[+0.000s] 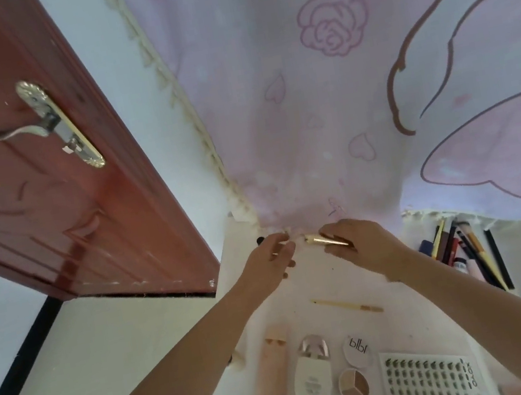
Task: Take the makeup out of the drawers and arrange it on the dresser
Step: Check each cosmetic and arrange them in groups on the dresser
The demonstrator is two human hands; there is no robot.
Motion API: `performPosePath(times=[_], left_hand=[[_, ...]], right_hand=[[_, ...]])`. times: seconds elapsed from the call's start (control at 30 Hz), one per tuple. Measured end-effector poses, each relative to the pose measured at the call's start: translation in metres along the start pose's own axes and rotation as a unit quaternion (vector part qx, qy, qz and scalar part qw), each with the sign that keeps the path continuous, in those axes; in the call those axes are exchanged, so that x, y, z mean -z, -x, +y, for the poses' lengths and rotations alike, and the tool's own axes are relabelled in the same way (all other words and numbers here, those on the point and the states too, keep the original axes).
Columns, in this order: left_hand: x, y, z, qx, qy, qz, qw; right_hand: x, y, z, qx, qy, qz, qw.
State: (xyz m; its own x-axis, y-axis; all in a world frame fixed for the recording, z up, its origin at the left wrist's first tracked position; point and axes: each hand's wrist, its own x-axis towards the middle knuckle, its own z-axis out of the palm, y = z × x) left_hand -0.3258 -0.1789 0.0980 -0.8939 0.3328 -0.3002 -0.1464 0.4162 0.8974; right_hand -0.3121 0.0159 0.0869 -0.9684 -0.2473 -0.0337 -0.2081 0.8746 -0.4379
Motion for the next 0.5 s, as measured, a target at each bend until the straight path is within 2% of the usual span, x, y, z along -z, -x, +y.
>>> performPosePath(times=[0.07,0.2,0.3,0.37,0.43,0.5], left_hand=[[-0.004,-0.002,0.015,-0.016,0.049,-0.022,0.998],[-0.020,0.000,0.037,-0.134,-0.023,-0.065,0.989],[-0.028,0.001,0.050,-0.163,-0.003,-0.044,0.986],[-0.027,0.001,0.055,-0.157,0.060,-0.017,0.986],[-0.023,0.000,0.060,-0.145,0.104,-0.005,0.984],[-0.022,0.002,0.066,-0.167,0.044,-0.006,0.985]], right_hand=[[0.021,0.004,-0.008,-0.008,0.002,-0.021,1.000],[0.052,0.009,-0.016,0.002,0.040,-0.084,0.996],[0.072,0.018,-0.016,-0.001,0.032,-0.116,0.993],[0.085,0.028,-0.013,-0.012,0.016,-0.125,0.992],[0.095,0.038,-0.008,-0.031,-0.034,-0.102,0.994],[0.097,0.045,-0.007,-0.053,-0.099,-0.024,0.993]])
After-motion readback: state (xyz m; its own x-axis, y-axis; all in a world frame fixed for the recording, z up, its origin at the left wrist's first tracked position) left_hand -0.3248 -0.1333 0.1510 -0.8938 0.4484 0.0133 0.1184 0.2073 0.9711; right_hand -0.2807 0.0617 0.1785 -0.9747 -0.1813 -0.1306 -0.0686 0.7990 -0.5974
